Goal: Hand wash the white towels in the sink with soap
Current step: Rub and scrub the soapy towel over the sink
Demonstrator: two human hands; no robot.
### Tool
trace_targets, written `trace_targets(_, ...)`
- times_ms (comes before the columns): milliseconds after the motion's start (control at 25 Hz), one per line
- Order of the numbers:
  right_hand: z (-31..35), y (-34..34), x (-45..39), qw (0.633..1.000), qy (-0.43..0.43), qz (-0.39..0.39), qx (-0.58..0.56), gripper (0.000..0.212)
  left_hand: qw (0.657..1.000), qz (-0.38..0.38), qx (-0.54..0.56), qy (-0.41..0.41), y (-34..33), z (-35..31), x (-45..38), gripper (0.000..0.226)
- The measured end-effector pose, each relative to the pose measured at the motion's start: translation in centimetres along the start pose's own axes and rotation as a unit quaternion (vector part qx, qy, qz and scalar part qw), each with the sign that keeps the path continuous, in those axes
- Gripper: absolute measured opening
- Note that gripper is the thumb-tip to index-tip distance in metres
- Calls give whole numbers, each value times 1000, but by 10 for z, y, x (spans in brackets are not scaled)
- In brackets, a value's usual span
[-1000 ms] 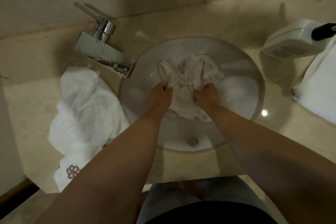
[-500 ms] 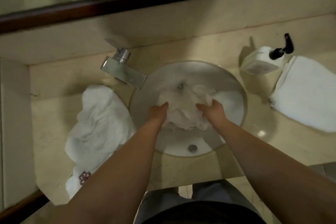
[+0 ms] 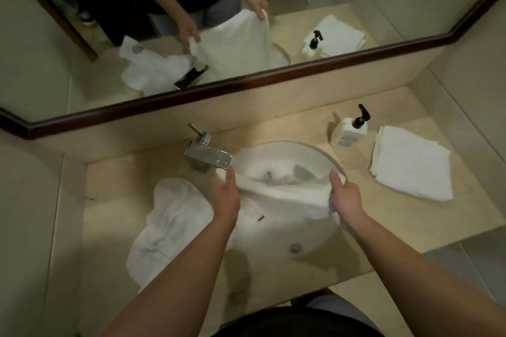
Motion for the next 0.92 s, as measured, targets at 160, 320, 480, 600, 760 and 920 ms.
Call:
trace_targets(160,34,6,24,996,29,38,-69,48,999,8,19,-32,7,-37,14,48)
trace_targets(320,62,10,38,981,55,107,-150,37,999,7,38,-18,11,-69,30,37)
trace_targets(480,86,11,49,961,41,148,-228,11,996,15,84,6,-1,-81,35,45)
trace_targets(600,106,-3,63,931,-42,215,-292,13,990,26,135,14,-25,-89,53,55)
trace_targets(760,126,-23,86,909,-116,241,-321,22,985,41,166,1,-63,-99,92,35)
trace_targets(920,129,-14,70,972,68,96,-203,15,982,-20,187,27,-77,-99,101,35)
Point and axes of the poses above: each hand's wrist, its own x-axis away from the middle knuckle, its own y-axis out of the back of the hand, z = x × y, the point moved 5 cm from there along -x, towards the middle knuckle, and after that the axes turned 7 degrees about -z, right-handed, at the moved point
